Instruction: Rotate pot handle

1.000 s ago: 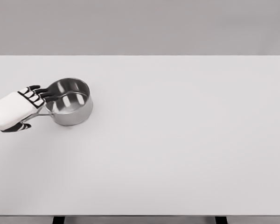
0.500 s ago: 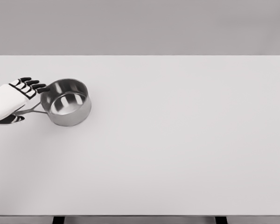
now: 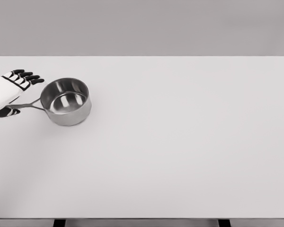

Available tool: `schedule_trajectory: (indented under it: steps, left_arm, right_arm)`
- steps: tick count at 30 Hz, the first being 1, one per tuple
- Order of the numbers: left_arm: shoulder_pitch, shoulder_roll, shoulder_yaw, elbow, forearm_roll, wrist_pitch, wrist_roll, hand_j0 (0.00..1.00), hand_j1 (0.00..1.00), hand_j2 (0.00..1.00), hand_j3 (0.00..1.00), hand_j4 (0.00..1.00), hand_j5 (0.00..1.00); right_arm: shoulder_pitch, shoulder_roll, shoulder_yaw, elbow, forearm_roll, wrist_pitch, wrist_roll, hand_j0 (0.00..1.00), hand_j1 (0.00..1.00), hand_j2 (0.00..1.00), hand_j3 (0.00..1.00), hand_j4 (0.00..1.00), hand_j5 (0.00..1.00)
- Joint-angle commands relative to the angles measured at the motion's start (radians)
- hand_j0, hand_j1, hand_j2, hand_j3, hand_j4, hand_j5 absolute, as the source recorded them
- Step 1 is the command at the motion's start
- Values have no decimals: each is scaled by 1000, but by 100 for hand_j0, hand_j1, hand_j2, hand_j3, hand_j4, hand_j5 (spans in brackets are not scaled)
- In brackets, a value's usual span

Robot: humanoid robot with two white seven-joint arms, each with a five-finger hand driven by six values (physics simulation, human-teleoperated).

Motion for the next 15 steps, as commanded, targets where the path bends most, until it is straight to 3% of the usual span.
schedule_trajectory:
  steps: [1, 15]
  left_arm:
    - [-2, 0, 0, 19, 6, 1, 1, 100, 100, 100, 100, 100, 100]
    - [-75, -27, -10, 113, 2, 1, 1, 100, 100, 100, 100, 100, 100]
  right_arm:
    - [0, 0, 0, 0, 0, -2, 0, 100, 100, 100, 100, 100, 100]
    - [0, 0, 0, 0, 0, 0, 0, 100, 100, 100, 100, 100, 100]
